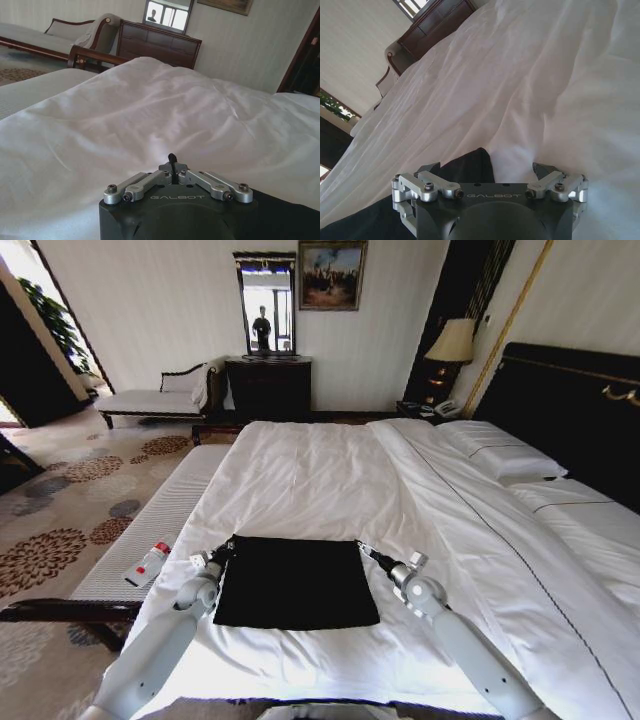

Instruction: Fold the clothes on the bed.

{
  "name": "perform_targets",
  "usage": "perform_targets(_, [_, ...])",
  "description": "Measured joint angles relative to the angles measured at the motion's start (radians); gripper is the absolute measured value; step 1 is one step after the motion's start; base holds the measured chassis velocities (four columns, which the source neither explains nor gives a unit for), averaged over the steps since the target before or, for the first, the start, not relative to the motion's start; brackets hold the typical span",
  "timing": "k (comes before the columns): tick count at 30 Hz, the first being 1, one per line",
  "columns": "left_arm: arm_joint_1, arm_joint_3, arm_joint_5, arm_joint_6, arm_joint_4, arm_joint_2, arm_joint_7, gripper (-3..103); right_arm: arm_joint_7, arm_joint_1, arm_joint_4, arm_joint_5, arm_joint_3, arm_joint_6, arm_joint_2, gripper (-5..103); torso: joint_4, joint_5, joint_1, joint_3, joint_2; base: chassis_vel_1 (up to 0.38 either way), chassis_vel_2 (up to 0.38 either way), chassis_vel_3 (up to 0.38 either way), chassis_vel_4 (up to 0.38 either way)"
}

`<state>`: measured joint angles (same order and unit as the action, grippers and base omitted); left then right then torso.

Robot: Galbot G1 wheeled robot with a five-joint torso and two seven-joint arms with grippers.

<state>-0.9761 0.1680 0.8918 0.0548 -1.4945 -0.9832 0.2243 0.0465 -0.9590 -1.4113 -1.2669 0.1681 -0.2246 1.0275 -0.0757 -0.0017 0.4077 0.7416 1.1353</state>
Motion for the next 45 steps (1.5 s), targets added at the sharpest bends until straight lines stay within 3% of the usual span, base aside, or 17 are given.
perform_targets(16, [0.004, -0.028, 0.003, 0.003, -0.01, 0.001, 0.012, 1, -0.036, 0.06, 0.101, -0.002, -0.033, 0.004, 0.046, 103, 0.0, -0.0001, 0.0, 0.0, 0.0, 0.0, 0.0, 0.0, 0.0])
perform_targets(18, [0.004, -0.028, 0.003, 0.003, -0.009, 0.001, 0.012, 1, -0.036, 0.074, 0.118, -0.003, -0.04, 0.004, 0.055, 100, 0.0, 0.0, 0.0, 0.0, 0.0, 0.0, 0.0, 0.0, 0.0])
perform_targets(23, [0.0, -0.018, 0.003, 0.004, -0.007, 0.001, 0.008, 1, -0.033, 0.094, 0.146, -0.009, -0.052, 0.003, 0.065, 79, -0.0002, -0.0002, 0.0, 0.0, 0.0, 0.0, 0.0, 0.0, 0.0])
perform_targets(26, [-0.003, -0.013, 0.003, 0.004, -0.007, 0.001, 0.005, 1, -0.033, 0.094, 0.146, -0.009, -0.053, 0.003, 0.067, 73, -0.0003, -0.0001, 0.0, 0.0, 0.0, 0.0, 0.0, 0.0, 0.0])
perform_targets(27, [-0.005, -0.01, 0.003, 0.004, -0.006, 0.001, 0.002, 1, -0.032, 0.095, 0.145, -0.008, -0.054, 0.003, 0.071, 62, -0.0002, 0.0, 0.0, 0.0, 0.0, 0.0, 0.0, 0.0, 0.0])
perform_targets(28, [-0.005, -0.01, 0.003, 0.004, -0.006, 0.001, 0.002, 1, -0.032, 0.095, 0.145, -0.008, -0.054, 0.003, 0.071, 62, -0.0002, 0.0, 0.0, 0.0, 0.0, 0.0, 0.0, 0.0, 0.0])
perform_targets(31, [-0.005, -0.005, 0.003, 0.004, -0.002, 0.0, -0.002, 1, -0.03, 0.096, 0.137, -0.008, -0.056, 0.002, 0.073, 46, 0.0, 0.0, 0.0, 0.0, 0.0, 0.0, 0.0, 0.0, 0.0])
perform_targets(35, [-0.005, -0.003, 0.002, 0.004, 0.001, -0.001, -0.005, 1, -0.029, 0.096, 0.132, -0.008, -0.058, 0.003, 0.074, 41, 0.0, 0.0, 0.0, 0.0, 0.0, 0.0, 0.0, 0.0, 0.0])
perform_targets(40, [-0.002, -0.002, 0.001, 0.004, 0.006, -0.003, -0.007, 1, -0.028, 0.095, 0.126, -0.006, -0.065, 0.015, 0.081, 14, 0.0, 0.0001, 0.0, 0.0, 0.0, 0.0, 0.0, 0.0, 0.0])
perform_targets(42, [-0.002, -0.002, 0.001, 0.004, 0.006, -0.003, -0.007, 1, -0.028, 0.095, 0.125, -0.005, -0.065, 0.016, 0.081, 14, 0.0, 0.0001, 0.0, 0.0, 0.0, 0.0, 0.0, 0.0, 0.0])
perform_targets(45, [0.004, -0.003, 0.001, 0.004, 0.005, -0.002, -0.007, 1, -0.024, 0.096, 0.117, -0.005, -0.066, 0.021, 0.081, 2, 0.0, 0.0001, 0.0, 0.0, 0.0, 0.0, 0.0, 0.0, 0.0])
